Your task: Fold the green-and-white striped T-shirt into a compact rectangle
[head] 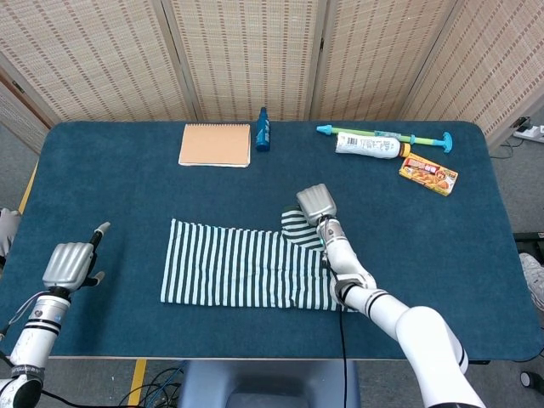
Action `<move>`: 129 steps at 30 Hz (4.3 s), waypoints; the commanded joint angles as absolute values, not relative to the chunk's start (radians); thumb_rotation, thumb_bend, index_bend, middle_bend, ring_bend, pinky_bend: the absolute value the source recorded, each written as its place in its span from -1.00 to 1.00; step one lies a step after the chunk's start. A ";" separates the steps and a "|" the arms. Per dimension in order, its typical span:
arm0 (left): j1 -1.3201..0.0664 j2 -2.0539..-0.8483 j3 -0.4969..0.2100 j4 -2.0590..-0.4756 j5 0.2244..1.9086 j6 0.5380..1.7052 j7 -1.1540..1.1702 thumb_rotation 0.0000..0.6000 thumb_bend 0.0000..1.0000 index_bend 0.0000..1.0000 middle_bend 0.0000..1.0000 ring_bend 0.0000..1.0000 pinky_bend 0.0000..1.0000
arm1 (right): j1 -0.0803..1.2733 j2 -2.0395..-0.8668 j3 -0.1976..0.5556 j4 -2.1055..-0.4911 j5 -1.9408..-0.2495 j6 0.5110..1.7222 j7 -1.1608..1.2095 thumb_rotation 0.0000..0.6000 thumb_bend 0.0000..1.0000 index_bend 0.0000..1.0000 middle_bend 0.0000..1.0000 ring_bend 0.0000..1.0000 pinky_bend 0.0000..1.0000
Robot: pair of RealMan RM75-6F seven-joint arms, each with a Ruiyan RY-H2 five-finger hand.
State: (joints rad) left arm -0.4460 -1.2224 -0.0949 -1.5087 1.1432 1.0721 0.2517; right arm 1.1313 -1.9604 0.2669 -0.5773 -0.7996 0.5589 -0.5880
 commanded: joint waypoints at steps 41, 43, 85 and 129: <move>-0.445 -1.219 -0.089 -1.522 1.162 1.067 0.250 1.00 -0.46 -1.00 0.72 0.55 0.95 | 0.817 -1.668 0.109 -1.395 -0.940 1.049 -0.769 1.00 -0.12 0.09 0.91 1.00 1.00; -0.445 -1.220 -0.089 -1.521 1.162 1.066 0.250 1.00 -0.46 -1.00 0.72 0.55 0.95 | 0.805 -1.664 0.097 -1.407 -0.950 1.058 -0.769 1.00 -0.12 0.09 0.91 1.00 1.00; -0.449 -1.214 -0.087 -1.540 1.153 1.062 0.270 1.00 -0.47 -1.00 0.72 0.55 0.95 | 0.694 -1.537 0.041 -1.511 -0.985 0.959 -0.607 1.00 0.10 -0.52 0.87 1.00 1.00; -0.602 -1.582 0.034 -0.664 1.745 1.313 -0.275 1.00 -0.59 -0.39 0.72 0.54 0.91 | 0.501 -1.148 0.089 -1.857 -1.213 1.244 -0.418 1.00 -0.50 -0.43 0.80 0.94 1.00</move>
State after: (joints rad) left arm -0.5774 -1.4885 -0.0028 -0.7981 1.6725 1.2419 -0.1910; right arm 0.5094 -1.1564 0.0948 -1.8503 -1.2114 1.2377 -0.4209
